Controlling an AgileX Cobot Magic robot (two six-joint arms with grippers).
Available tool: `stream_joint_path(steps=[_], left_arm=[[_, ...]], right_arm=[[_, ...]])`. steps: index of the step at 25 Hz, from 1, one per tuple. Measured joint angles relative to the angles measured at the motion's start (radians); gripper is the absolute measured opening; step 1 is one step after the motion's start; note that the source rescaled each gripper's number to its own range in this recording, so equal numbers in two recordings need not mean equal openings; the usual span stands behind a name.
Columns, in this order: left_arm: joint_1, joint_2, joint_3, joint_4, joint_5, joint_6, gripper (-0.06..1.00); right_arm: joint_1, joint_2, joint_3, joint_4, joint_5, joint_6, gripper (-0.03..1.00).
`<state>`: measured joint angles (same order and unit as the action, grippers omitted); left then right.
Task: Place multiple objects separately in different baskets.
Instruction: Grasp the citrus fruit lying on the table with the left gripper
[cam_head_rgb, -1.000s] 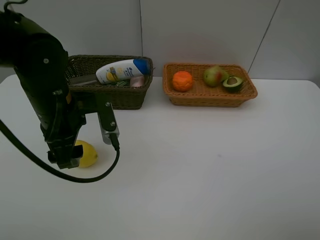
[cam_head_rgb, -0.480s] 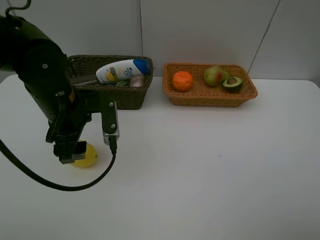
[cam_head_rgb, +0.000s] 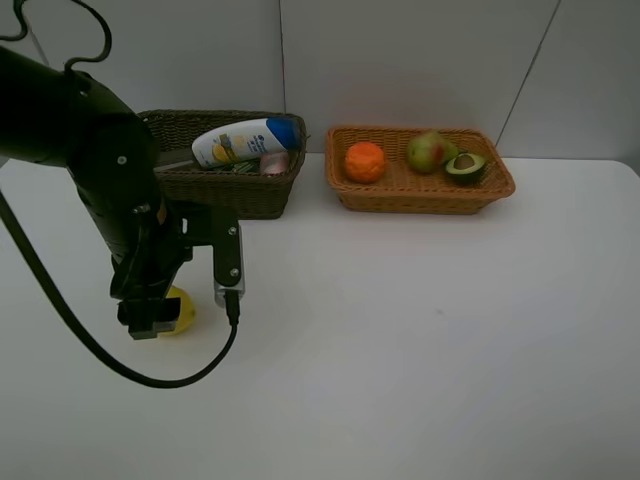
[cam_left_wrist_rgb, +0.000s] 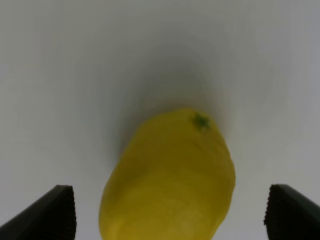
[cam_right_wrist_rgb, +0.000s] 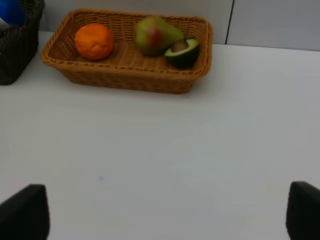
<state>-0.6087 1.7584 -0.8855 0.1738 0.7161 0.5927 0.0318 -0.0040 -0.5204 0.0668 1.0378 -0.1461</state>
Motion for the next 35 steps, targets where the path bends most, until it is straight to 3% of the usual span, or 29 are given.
stream_joint_path(steps=[19,35], left_arm=[[0.024,0.089,0.001,-0.004,-0.045,0.021,1.00],[0.040,0.143,0.001,-0.030,-0.020,0.026,1.00]], right_arm=[[0.000,0.000,0.000,0.000,0.000,0.000,1.00],[0.000,0.000,0.000,0.000,0.000,0.000,1.00]])
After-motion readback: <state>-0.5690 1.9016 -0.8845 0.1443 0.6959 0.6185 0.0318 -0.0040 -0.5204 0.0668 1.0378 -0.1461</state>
